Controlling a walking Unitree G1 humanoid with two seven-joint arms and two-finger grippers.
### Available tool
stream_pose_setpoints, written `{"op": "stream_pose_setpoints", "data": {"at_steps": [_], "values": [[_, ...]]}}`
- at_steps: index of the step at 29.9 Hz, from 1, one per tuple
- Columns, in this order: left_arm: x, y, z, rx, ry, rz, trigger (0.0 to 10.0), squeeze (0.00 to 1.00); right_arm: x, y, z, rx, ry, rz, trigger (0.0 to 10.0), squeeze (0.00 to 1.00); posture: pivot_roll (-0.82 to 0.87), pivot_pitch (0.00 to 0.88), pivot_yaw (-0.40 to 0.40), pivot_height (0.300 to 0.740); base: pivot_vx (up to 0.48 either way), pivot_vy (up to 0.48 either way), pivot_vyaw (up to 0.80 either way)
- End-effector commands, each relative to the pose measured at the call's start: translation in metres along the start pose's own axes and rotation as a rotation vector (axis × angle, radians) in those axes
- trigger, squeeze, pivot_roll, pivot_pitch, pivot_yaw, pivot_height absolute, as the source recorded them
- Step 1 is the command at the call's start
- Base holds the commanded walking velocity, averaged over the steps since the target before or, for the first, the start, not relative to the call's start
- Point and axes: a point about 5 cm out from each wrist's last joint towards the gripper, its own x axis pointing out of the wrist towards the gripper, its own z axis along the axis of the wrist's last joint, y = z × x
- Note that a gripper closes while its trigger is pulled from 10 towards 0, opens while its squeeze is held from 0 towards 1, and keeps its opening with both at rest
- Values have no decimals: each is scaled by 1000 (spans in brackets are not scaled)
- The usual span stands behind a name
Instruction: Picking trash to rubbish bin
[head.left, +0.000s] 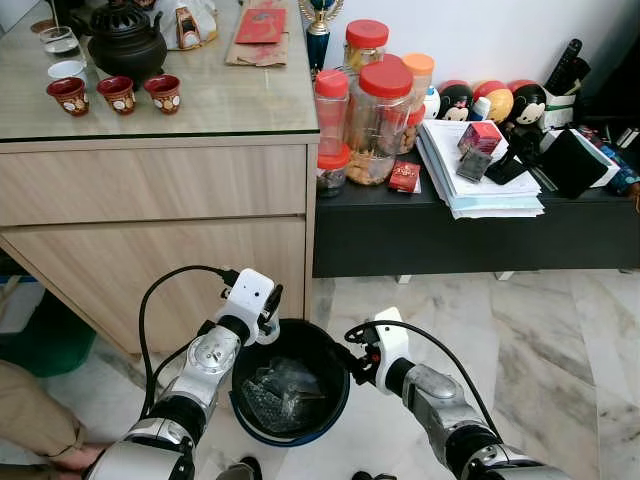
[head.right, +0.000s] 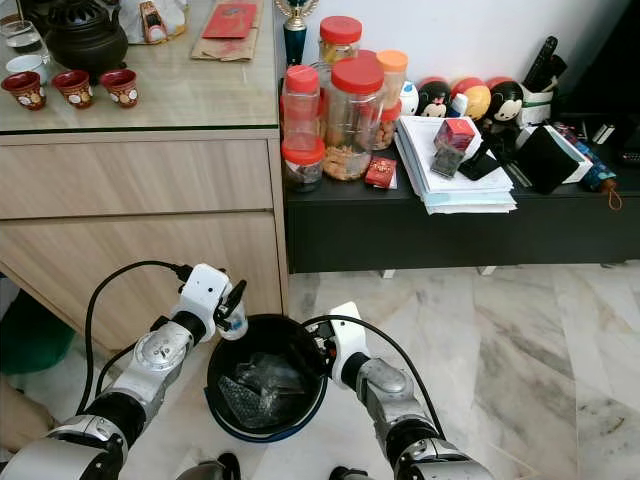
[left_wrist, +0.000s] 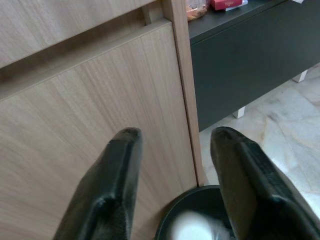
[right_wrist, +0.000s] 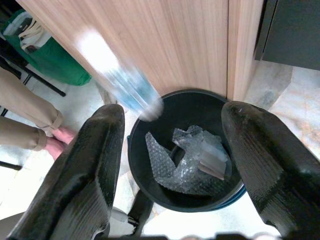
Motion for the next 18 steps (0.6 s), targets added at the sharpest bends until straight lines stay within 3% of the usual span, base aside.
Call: {"op": "stream_pose_setpoints", "data": {"at_steps": [1, 7, 8, 14, 16, 17, 18], "values": [[-2, -3, -2, -4, -2, -13, 10000, 1000, -1, -1, 0, 7, -11, -7, 10000, 0, 119, 185, -40, 740, 0, 0, 0], [-3, -5, -4, -5, 6, -22, 10000, 1000, -4, -2, -8, 19, 13, -20, 10000, 0, 117, 183, -39, 740, 0, 0, 0], [-4, -5, -6, -2, 15, -18, 10000, 0, -4, -2, -10, 23, 19, -27, 10000, 0, 118, 181, -38, 740, 0, 0, 0], [-26, 3, -40, -16, 171, 62, 10000, 0, -15, -8, -34, 12, 106, -156, 10000, 0, 118, 176, -30, 740, 0, 0, 0], [-50, 9, -70, -59, 305, 132, 10000, 0, -24, -11, -54, 22, 182, -228, 10000, 0, 118, 172, -26, 740, 0, 0, 0], [-50, 9, -70, -59, 305, 132, 10000, 0, -24, -11, -54, 22, 182, -228, 10000, 0, 118, 172, -26, 740, 0, 0, 0], [-60, 11, -81, -69, 358, 166, 10000, 0, -28, -11, -61, 21, 211, -248, 10000, 0, 120, 168, -24, 740, 0, 0, 0]]}}
